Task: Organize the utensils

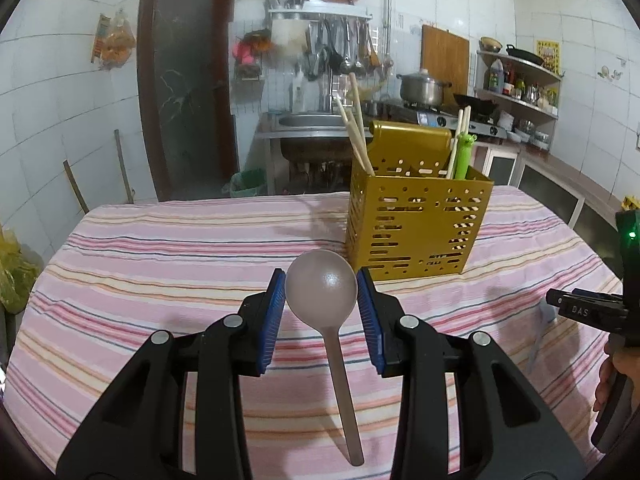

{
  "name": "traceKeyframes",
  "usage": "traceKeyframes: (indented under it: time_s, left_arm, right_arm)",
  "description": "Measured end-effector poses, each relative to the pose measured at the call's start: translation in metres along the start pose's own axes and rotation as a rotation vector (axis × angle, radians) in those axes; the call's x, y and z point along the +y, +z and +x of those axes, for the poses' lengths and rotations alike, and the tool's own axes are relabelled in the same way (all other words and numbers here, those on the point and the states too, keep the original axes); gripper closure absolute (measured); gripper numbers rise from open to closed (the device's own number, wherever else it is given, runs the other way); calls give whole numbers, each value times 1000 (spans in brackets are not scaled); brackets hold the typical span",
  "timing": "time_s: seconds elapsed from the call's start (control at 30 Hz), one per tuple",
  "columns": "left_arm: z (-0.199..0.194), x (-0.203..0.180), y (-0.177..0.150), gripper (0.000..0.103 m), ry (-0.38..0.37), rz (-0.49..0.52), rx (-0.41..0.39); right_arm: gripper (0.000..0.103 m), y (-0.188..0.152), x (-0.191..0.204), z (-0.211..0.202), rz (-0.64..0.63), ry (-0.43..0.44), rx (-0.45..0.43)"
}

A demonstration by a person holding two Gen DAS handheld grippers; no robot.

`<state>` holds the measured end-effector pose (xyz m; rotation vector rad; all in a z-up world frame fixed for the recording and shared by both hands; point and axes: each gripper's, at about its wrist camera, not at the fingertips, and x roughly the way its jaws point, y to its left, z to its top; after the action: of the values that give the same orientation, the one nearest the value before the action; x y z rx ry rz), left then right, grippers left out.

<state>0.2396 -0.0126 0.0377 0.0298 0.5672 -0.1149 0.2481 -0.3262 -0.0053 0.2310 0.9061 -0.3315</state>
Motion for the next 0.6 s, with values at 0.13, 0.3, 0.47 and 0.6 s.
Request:
traceKeyframes:
  time_s: [0.13,0.3,0.47,0.6]
  left_arm:
    - [5,-1,1,68,-9,8,9]
    - [10,-2,4,68,-13,18,10]
    - [11,-1,3,68,-17,11,15]
    - [11,-1,3,68,-14,11,12]
  right_arm:
    - [50,1,0,18,44,5,95]
    - [61,5,2,28,78,4,109]
    - [64,8,10,30,51,12,96]
    - [83,12,14,17,21,25,32]
